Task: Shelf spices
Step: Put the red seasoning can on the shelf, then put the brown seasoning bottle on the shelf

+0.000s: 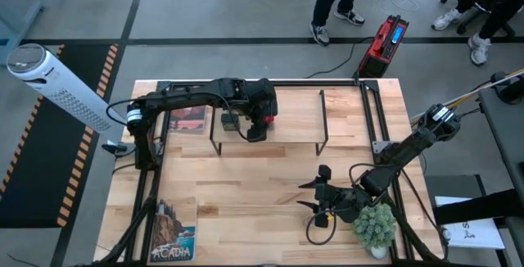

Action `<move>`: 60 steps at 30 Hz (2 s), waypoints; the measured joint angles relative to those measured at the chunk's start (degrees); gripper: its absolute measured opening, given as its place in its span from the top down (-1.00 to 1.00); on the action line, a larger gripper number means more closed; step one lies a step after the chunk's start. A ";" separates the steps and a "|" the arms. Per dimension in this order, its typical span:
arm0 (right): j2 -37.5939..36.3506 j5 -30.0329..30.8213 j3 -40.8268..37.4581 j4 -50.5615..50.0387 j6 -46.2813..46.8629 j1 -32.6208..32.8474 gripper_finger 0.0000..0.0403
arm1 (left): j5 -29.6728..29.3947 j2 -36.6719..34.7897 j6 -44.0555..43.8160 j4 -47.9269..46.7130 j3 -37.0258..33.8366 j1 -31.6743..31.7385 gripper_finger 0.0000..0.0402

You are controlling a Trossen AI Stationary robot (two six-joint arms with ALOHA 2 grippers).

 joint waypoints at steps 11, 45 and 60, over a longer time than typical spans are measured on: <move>0.00 0.02 0.00 0.01 0.00 -0.02 0.01 | -2.25 0.00 0.24 -0.31 0.00 0.00 -0.39; -1.95 -19.79 5.11 -1.09 -4.08 2.84 0.01 | -3.08 -0.35 -6.28 -5.93 23.03 -26.45 -0.37; 9.97 -27.56 25.42 -32.44 1.82 2.80 0.01 | -15.26 -0.78 -19.42 -3.14 9.04 -44.69 -0.23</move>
